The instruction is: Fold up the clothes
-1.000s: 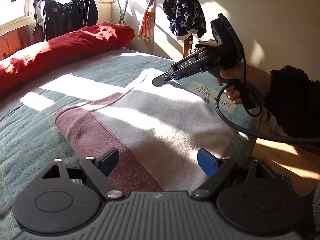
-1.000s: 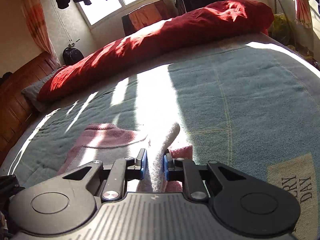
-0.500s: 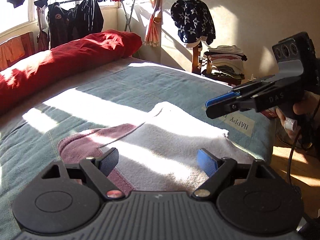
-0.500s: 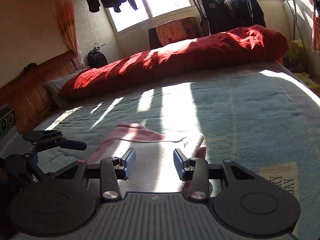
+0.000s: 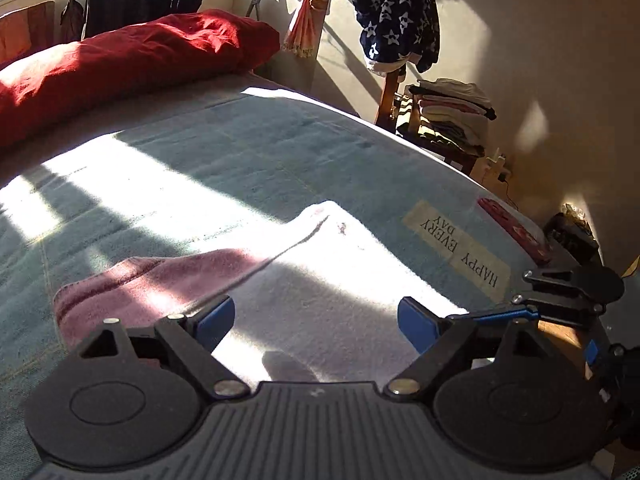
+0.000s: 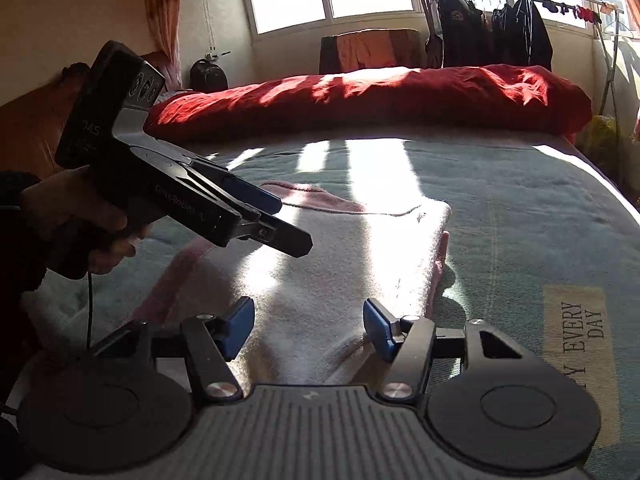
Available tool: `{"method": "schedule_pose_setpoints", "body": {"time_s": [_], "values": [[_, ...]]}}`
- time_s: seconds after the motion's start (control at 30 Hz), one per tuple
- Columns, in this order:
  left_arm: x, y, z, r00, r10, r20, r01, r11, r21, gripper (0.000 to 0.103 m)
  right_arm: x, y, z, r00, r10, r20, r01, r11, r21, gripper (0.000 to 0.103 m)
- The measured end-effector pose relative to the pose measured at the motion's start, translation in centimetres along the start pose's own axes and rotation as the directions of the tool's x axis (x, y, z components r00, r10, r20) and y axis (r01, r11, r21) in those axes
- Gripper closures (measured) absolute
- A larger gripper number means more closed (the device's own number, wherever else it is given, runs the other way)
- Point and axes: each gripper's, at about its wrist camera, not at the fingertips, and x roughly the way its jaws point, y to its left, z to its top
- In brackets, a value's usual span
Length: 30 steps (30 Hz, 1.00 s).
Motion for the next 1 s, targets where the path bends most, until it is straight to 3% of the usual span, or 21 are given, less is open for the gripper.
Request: {"method": "schedule_pose_setpoints", "body": {"time_s": [0.07,0.2,0.3,0.4,0.53,0.7,0.83,1.0], "values": [[1.3,-0.4,1.8,0.998,-0.070,0.003,0.070,0.997,-0.017,0.015,0.7,0.8,-0.5,1.000,-0.011,-0.014,0.011,1.000,-0.013,0.032],[6.3,-1.1,3.5,0.989,-0.145,-0.039,0.144,0.989,-0.023,0.015,1.8,1.1,-2.5,0.999,-0.027,-0.019,0.027,1.000,-0.002,0.029],[9.9,-0.9,3.6,0.986,-0.143,-0.081,0.140,0.989,-0.044,0.015,1.4,0.6,-2.9,1.000,-0.012,0.001,0.012,0.999,0.035,0.027],[11.0,-0.6,3.6,0.989,-0.128,-0.073,0.125,0.991,-0.051,0.015,1.1,0.0,-3.0,1.000,-0.003,0.014,0.002,0.998,0.063,0.027],[8.6,-0.5,4.0,0.992,-0.107,-0.060,0.104,0.993,-0.046,0.015,1.0,-0.3,-2.8,1.000,0.018,0.021,-0.020,0.995,0.098,0.025],[2.2,-0.6,3.1,0.998,-0.044,-0.049,0.044,0.999,0.002,0.014,0.1,0.7,-2.3,0.999,-0.004,0.037,0.000,0.994,0.109,0.020],[-1.7,-0.5,0.7,0.998,-0.017,-0.064,0.016,1.000,-0.016,0.013,-1.0,1.8,-1.7,0.998,-0.009,0.060,0.003,0.995,0.103,0.016],[-2.0,1.0,-4.0,0.994,0.005,-0.110,-0.016,0.995,-0.102,0.012,-1.6,3.7,-1.5,0.999,-0.003,0.045,0.001,0.998,0.061,0.012]]}}
